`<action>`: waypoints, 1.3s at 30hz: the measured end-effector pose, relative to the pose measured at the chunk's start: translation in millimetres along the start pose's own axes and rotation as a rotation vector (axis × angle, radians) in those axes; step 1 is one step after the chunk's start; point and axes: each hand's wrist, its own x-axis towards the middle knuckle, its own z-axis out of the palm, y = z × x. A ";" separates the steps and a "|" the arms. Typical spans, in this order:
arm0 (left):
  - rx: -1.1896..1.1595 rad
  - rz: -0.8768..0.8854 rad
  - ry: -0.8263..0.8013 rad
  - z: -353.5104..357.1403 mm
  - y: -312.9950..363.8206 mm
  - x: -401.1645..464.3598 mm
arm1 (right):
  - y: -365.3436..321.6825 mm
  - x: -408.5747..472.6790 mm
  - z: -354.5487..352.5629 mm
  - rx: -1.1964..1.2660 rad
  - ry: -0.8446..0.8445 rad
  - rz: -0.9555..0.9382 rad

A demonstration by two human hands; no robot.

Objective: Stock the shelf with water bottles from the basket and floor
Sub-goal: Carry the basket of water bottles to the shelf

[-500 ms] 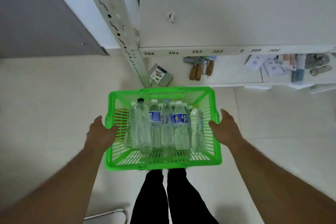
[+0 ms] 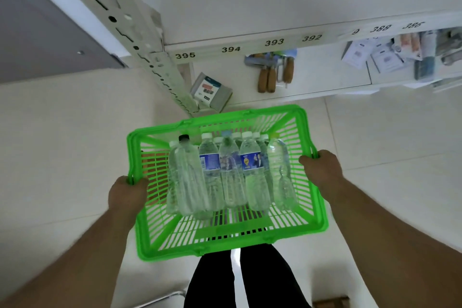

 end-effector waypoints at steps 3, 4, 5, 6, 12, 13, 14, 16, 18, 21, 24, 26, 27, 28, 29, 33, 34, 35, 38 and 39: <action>0.011 0.018 -0.006 -5.3 2.3 -10.6 | 5.0 -6.3 -13.9 -0.025 -0.041 -0.001; 0.010 0.037 -0.005 -8.4 4.6 -15.7 | 7.3 -11.1 -19.9 -0.008 -0.039 0.001; 0.007 0.053 -0.003 -13.0 9.5 -21.9 | 8.0 -17.5 -27.9 0.014 -0.033 0.009; 0.004 0.074 0.001 -17.7 15.5 -27.3 | 9.5 -24.1 -36.9 0.036 -0.025 0.017; 0.089 0.261 -0.049 -42.7 78.9 -71.4 | 24.8 -72.7 -112.8 0.174 0.045 0.082; 0.110 0.296 -0.062 -43.1 91.9 -80.1 | 31.7 -82.0 -126.2 0.200 0.064 0.099; 0.128 0.332 -0.080 -41.9 105.4 -89.1 | 40.8 -90.8 -139.3 0.234 0.086 0.116; 0.184 0.419 -0.113 -37.5 134.5 -108.2 | 62.7 -107.5 -163.3 0.303 0.134 0.156; 0.242 0.505 -0.144 -27.0 164.3 -134.6 | 88.9 -120.2 -187.9 0.377 0.194 0.200; 0.309 0.605 -0.166 -11.0 199.7 -163.8 | 120.6 -129.1 -211.1 0.444 0.237 0.253; 0.363 0.696 -0.222 20.1 237.9 -209.5 | 167.9 -139.2 -239.4 0.514 0.289 0.335; 0.409 0.751 -0.244 48.4 262.0 -244.5 | 204.1 -141.8 -259.0 0.566 0.328 0.383; 0.446 0.781 -0.247 64.7 273.1 -261.6 | 222.8 -141.6 -269.1 0.588 0.346 0.402; 0.494 0.805 -0.245 81.3 282.4 -278.6 | 241.5 -141.2 -278.8 0.605 0.360 0.418; 0.545 0.836 -0.247 98.4 292.0 -295.8 | 259.9 -140.9 -288.4 0.622 0.372 0.435; 0.611 0.966 -0.267 165.3 326.3 -371.3 | 332.0 -139.7 -324.0 0.704 0.420 0.503; 0.625 0.966 -0.245 182.2 333.5 -388.8 | 349.2 -139.4 -333.1 0.726 0.435 0.524; 0.619 0.930 -0.248 199.1 339.7 -406.6 | 366.2 -138.8 -343.1 0.747 0.453 0.543; 0.637 0.935 -0.317 243.0 357.0 -455.5 | 408.8 -136.7 -370.1 0.803 0.502 0.578; 0.686 0.986 -0.333 261.3 365.7 -473.4 | 424.7 -135.4 -379.6 0.828 0.524 0.596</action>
